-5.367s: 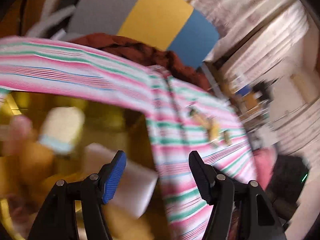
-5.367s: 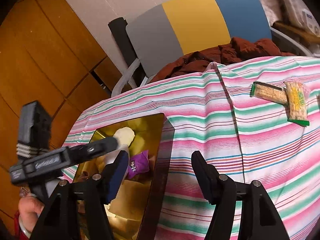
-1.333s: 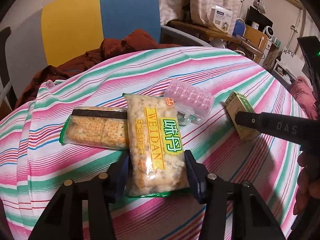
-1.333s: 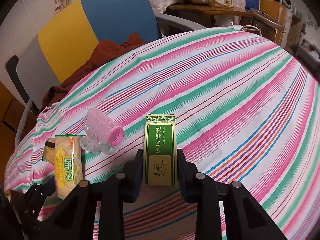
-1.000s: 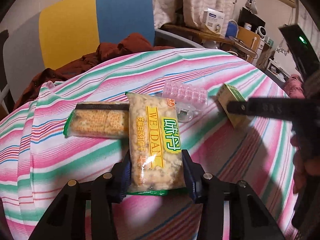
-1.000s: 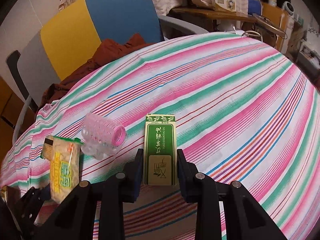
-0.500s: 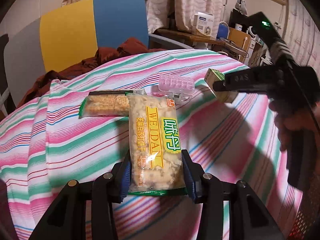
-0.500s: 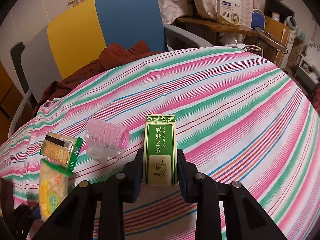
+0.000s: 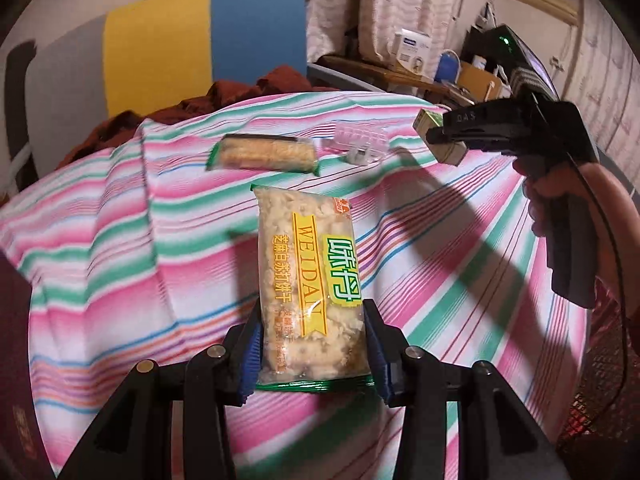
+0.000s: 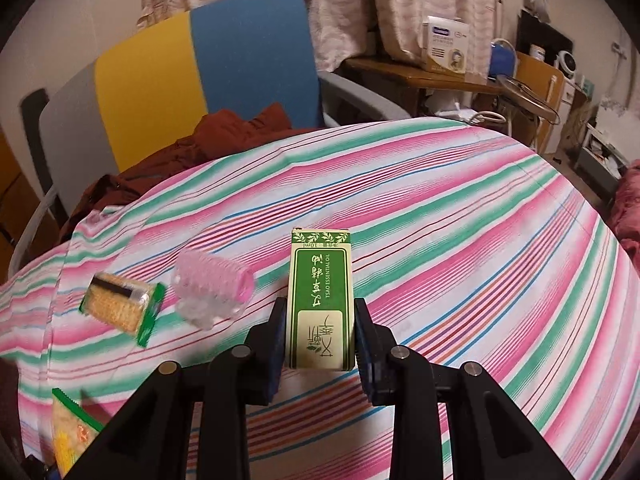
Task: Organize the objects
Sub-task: 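Grasp the green herbal box with the right gripper while the left gripper grasps the WEIDAN packet, then lift the green box and WEIDAN packet and carry them to the gold tray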
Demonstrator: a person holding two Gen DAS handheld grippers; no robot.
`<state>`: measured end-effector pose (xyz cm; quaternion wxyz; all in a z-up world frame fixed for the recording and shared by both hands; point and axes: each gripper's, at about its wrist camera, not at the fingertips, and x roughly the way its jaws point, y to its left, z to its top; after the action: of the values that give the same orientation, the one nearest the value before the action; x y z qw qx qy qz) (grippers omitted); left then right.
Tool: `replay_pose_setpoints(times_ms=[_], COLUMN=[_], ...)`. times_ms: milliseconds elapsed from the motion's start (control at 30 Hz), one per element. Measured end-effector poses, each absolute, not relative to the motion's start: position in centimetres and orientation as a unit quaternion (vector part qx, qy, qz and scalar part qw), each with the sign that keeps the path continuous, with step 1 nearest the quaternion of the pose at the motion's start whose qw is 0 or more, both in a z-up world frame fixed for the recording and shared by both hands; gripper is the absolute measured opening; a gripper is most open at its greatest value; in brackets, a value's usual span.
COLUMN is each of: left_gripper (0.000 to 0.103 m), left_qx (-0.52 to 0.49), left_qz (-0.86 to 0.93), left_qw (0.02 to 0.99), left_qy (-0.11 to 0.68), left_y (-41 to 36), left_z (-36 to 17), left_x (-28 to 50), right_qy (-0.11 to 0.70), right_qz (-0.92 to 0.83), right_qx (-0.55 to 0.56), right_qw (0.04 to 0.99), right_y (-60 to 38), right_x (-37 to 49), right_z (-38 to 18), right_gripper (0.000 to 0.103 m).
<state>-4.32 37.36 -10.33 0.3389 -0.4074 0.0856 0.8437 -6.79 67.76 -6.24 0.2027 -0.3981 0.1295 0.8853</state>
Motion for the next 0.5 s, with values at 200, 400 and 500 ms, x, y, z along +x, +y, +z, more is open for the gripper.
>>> replay_pose_setpoints(times_ms=[200,400,500], left_gripper=[0.045,0.045,0.045], left_qx=[-0.404,-0.411,-0.41], left_qz=[0.841,0.834,0.83], left_qw=[0.348,0.363,0.375], left_qy=[0.096,0.064,0.048], left_y=[35.9,33.1,31.5], left_z=[-10.2,-9.5,-8.7], left_x=[-3.0,-1.0,0.5], right_qy=[0.149,0.171,0.166], right_qz=[0.885,0.888,0.893], right_qx=[-0.409,-0.411,-0.408], right_qw=[0.166,0.118,0.093], right_y=[65.6,62.1,59.6], right_x=[-5.4,-1.9,-0.2], right_z=[-5.3,-3.3,-2.7], right_gripper=[0.031,0.031,0.031])
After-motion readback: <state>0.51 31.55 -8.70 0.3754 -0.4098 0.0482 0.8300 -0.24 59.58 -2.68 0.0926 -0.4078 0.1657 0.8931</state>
